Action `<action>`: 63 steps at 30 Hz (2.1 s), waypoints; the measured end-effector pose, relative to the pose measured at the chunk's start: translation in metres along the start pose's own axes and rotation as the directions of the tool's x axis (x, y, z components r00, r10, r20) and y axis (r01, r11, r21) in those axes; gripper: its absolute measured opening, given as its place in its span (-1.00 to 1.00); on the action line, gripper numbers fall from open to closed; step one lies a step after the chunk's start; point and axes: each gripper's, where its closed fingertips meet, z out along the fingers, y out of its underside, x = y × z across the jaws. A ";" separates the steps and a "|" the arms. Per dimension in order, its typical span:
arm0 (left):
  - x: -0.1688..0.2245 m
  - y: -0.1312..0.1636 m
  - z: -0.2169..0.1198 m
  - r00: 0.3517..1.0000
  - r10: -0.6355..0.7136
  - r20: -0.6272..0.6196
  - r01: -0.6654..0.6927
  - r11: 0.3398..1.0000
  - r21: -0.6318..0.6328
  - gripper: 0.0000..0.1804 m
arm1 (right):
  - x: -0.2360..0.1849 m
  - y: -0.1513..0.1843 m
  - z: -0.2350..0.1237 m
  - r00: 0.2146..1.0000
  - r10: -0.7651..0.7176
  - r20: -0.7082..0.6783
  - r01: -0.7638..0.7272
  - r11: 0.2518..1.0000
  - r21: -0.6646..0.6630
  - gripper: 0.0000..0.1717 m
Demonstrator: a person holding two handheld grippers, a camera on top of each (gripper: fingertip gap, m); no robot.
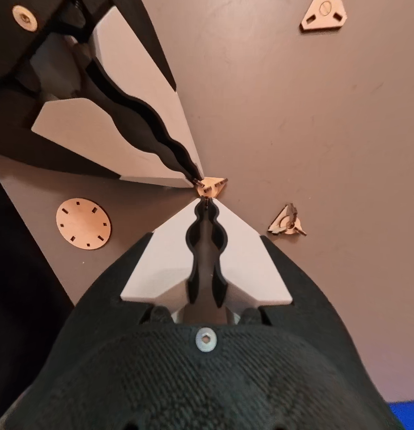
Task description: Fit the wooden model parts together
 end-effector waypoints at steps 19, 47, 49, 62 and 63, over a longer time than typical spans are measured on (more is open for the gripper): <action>0.001 0.000 0.000 0.998 0.059 0.028 -0.059 0.998 -0.005 -0.97 | -0.008 0.010 -0.011 0.971 -0.140 -0.192 0.168 0.976 0.137 -0.62; 0.002 0.001 0.000 0.999 0.044 0.003 -0.044 0.999 -0.007 -0.97 | -0.004 0.005 -0.011 0.995 0.003 -0.099 0.060 0.783 0.619 -0.78; 0.002 0.001 0.000 0.999 0.039 -0.002 -0.039 0.999 -0.007 -0.97 | -0.001 0.001 -0.007 0.997 0.005 -0.082 0.046 0.792 0.608 -0.86; 0.001 0.001 0.000 1.000 -0.005 -0.030 0.005 1.000 -0.006 -0.93 | 0.001 -0.003 -0.005 0.999 0.022 -0.024 -0.003 0.795 0.607 -0.99; 0.001 0.000 -0.001 1.000 0.002 -0.026 -0.002 1.000 0.005 -0.93 | 0.001 -0.003 -0.005 0.999 0.020 -0.035 0.005 0.795 0.606 -0.99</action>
